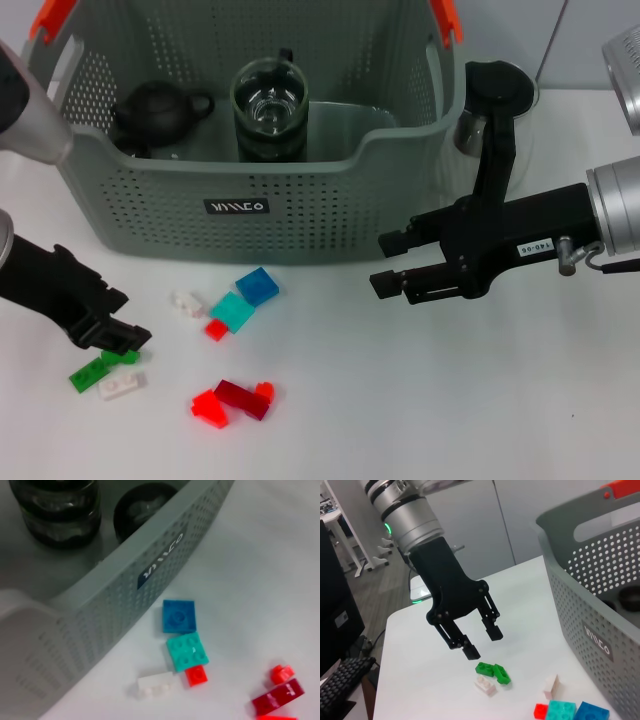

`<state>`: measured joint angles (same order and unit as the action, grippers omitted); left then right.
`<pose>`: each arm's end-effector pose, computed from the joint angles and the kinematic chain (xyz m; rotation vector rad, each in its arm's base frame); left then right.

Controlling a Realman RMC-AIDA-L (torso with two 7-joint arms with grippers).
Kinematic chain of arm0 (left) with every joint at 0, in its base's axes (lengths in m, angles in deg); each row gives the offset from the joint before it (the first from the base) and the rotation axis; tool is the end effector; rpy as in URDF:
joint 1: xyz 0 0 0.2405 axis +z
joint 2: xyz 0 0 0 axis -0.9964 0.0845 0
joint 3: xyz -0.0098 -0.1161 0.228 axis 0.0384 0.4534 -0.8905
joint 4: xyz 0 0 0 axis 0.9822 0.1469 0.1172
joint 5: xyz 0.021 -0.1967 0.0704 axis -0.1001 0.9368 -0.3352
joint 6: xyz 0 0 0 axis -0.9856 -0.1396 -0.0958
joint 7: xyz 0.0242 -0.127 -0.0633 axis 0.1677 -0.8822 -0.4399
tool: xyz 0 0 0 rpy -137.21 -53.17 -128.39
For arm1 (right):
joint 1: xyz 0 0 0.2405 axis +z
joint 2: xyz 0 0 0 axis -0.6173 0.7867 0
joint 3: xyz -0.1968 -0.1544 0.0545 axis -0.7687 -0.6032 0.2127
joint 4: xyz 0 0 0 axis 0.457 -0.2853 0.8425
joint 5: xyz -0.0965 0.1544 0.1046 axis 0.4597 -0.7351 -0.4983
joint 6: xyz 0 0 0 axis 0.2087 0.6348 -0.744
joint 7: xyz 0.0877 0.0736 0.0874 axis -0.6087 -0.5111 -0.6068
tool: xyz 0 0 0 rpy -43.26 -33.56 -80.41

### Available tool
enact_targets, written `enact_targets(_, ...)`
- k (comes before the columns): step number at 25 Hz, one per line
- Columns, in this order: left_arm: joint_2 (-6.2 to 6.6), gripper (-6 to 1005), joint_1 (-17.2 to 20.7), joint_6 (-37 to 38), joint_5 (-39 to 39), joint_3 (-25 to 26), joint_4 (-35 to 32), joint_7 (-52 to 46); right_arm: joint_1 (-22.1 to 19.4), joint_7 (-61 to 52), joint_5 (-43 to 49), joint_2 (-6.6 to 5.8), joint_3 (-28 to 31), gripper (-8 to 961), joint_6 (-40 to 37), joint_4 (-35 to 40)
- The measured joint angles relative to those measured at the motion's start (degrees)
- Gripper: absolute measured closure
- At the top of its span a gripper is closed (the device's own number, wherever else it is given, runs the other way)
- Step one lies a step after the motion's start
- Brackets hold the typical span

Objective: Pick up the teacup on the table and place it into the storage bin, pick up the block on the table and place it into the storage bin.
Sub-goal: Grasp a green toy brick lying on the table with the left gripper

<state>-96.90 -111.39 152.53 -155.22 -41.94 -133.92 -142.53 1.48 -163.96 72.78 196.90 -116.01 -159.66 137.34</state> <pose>-0.2264 0.3059 0.0624 -2.6758 -0.8441 0.4667 0.1763 0.3531 -0.0155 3.0494 -0.5513 -0.4338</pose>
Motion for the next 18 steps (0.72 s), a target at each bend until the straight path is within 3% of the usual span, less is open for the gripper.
enact_targets(18, -0.4, 463, 2.92, -9.37, -8.22, -10.0, 1.98, -0.44, 0.12, -0.26, -0.01, 0.04, 0.01, 343, 0.28, 0.0)
